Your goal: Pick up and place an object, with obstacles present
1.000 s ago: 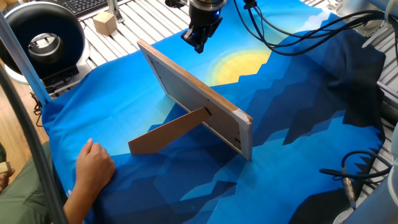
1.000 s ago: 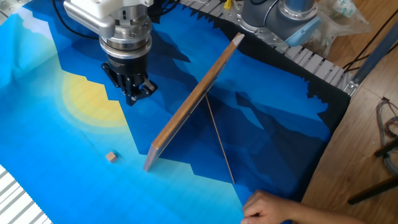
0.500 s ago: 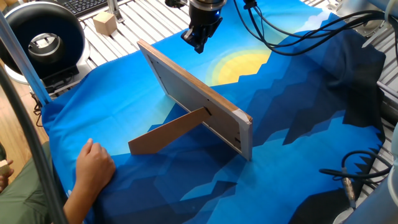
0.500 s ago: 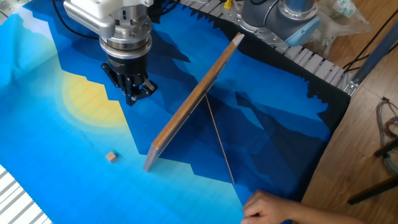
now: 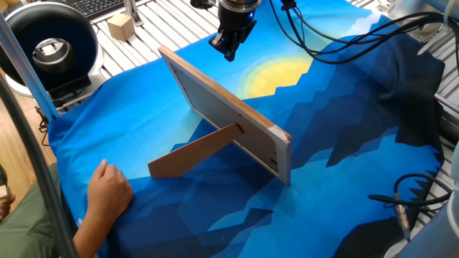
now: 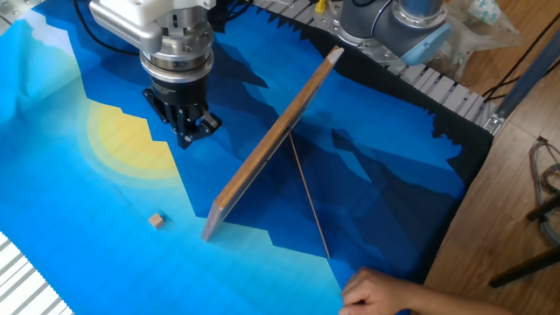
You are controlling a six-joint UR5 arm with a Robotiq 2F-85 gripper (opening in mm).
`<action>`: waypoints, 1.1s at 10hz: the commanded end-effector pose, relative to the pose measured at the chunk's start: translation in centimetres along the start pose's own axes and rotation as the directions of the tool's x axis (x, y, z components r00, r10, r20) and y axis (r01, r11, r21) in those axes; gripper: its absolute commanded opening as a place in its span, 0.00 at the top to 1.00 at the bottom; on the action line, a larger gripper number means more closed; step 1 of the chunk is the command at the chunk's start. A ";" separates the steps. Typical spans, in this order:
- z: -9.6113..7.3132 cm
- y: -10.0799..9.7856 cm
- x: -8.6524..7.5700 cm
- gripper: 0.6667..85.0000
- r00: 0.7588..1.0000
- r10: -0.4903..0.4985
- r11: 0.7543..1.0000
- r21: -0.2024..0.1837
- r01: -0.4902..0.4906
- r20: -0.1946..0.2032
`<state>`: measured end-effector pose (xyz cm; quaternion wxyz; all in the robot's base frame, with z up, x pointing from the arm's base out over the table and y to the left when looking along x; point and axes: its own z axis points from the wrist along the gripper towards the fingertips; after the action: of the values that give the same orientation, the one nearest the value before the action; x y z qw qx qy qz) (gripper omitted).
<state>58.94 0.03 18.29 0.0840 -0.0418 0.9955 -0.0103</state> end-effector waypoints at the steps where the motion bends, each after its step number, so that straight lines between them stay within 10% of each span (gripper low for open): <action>1: -0.1 0.2 -0.2 0.99 1.000 0.002 1.000 -0.010 -0.002 0.004; 11: -0.2 0.1 -0.1 0.99 1.000 -0.003 1.000 -0.004 0.003 0.001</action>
<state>58.97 -0.12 18.36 0.0833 -0.0457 0.9954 -0.0149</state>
